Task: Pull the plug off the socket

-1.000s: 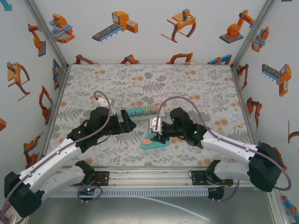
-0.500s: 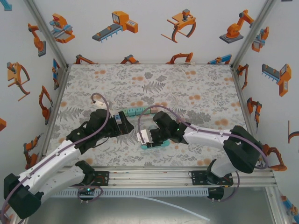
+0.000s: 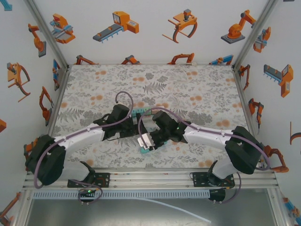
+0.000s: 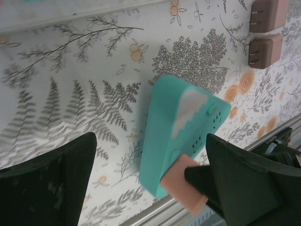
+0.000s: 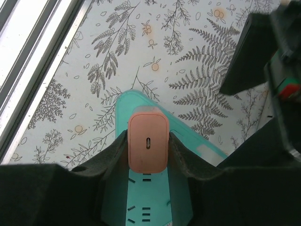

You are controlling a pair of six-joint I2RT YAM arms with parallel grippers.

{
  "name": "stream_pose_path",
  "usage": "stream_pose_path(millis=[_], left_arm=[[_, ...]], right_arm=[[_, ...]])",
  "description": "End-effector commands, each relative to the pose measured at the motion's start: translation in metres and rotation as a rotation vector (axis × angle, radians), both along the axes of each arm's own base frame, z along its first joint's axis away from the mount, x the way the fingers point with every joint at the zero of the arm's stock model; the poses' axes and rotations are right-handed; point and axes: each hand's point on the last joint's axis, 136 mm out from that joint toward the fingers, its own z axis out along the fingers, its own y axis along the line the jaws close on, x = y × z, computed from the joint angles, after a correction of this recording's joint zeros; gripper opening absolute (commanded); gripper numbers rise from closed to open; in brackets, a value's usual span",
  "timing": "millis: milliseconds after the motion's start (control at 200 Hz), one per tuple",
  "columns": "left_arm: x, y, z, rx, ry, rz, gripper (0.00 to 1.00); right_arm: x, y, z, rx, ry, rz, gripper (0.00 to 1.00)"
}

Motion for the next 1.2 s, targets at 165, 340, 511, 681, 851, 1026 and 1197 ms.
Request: stream_pose_path(millis=[165, 340, 511, 681, 851, 1026, 1197], left_arm=[[-0.008, -0.032, -0.023, -0.125, 0.078, -0.152, 0.72], [-0.02, -0.016, -0.031, -0.103, 0.081, -0.127, 0.65], [-0.038, -0.002, -0.041, -0.075, 0.102, -0.144, 0.57], [-0.05, 0.003, -0.063, -0.01, 0.166, -0.199, 0.53], [-0.051, -0.001, -0.067, -0.021, 0.181, -0.212, 0.51], [-0.061, 0.012, -0.082, 0.052, 0.226, -0.217, 0.47], [-0.073, 0.027, -0.095, 0.098, 0.26, -0.203, 0.45]], right_arm=[[0.003, 0.008, 0.009, 0.017, -0.042, 0.044, 0.23], [0.009, 0.011, 0.005, -0.007, -0.047, 0.026, 0.24], [0.017, 0.015, 0.0, -0.028, -0.041, 0.005, 0.24], [0.022, 0.021, 0.001, -0.028, -0.032, 0.001, 0.24], [0.023, 0.027, 0.008, -0.007, -0.011, -0.004, 0.24], [0.032, 0.039, 0.026, 0.057, 0.012, -0.047, 0.24], [0.035, 0.052, 0.051, 0.13, 0.05, -0.054, 0.22]])
